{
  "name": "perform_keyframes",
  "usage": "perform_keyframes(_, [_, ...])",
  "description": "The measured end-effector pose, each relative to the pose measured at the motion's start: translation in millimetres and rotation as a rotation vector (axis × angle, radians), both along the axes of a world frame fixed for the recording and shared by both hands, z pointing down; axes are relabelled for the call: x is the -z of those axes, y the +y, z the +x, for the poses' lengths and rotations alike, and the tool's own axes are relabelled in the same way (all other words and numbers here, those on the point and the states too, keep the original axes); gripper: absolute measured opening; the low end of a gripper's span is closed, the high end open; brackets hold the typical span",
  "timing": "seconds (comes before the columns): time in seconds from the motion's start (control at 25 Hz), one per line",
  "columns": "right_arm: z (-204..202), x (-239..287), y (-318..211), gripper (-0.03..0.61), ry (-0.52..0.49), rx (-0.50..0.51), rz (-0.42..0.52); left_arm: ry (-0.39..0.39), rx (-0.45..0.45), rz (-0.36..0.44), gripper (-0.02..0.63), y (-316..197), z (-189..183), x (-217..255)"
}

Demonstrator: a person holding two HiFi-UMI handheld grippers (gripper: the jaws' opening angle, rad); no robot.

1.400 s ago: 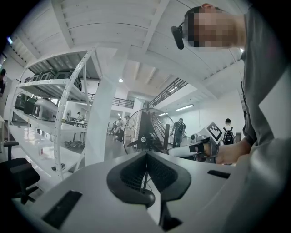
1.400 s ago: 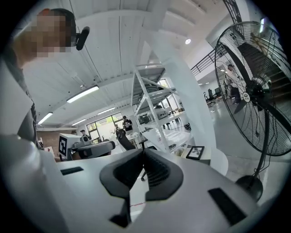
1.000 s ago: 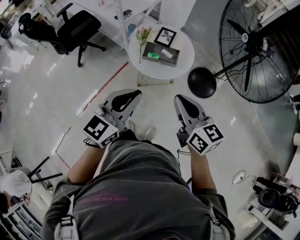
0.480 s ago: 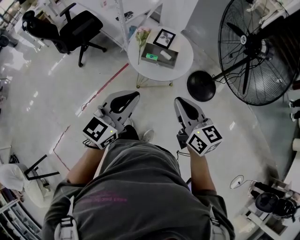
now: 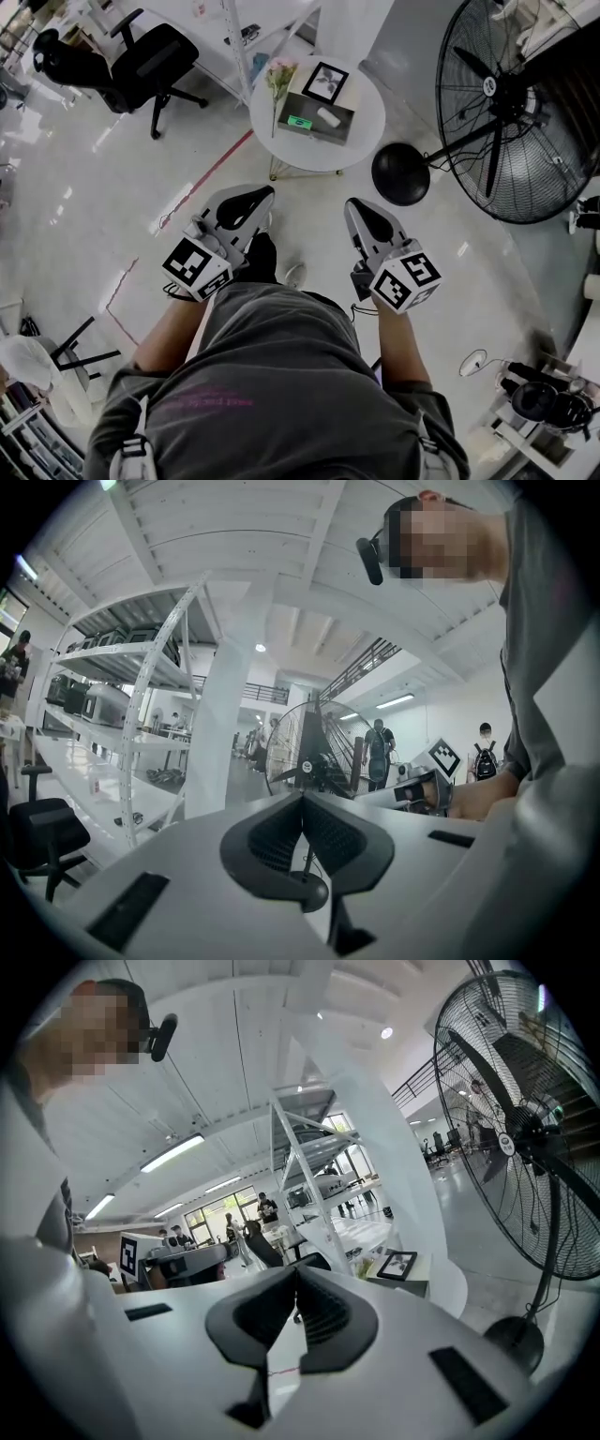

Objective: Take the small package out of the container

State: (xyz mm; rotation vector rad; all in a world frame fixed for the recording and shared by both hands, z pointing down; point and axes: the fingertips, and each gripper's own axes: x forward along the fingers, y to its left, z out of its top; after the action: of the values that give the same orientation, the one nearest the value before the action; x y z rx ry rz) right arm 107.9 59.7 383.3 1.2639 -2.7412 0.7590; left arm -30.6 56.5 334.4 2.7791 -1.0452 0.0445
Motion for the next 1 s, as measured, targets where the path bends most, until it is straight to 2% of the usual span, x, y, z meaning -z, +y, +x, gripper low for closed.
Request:
perform_keyframes(0.72, [-64.9, -23.7, -155.4, 0.023, 0.039, -0.043, -0.065, 0.000, -0.092, -0.059, 0.015, -167.2, -53.1, -32.9])
perform_keyframes(1.0, [-79.9, -27.0, -196.6, 0.023, 0.052, -0.079, -0.082, -0.001, -0.138, -0.079, 0.015, -211.3, -67.0, -41.3])
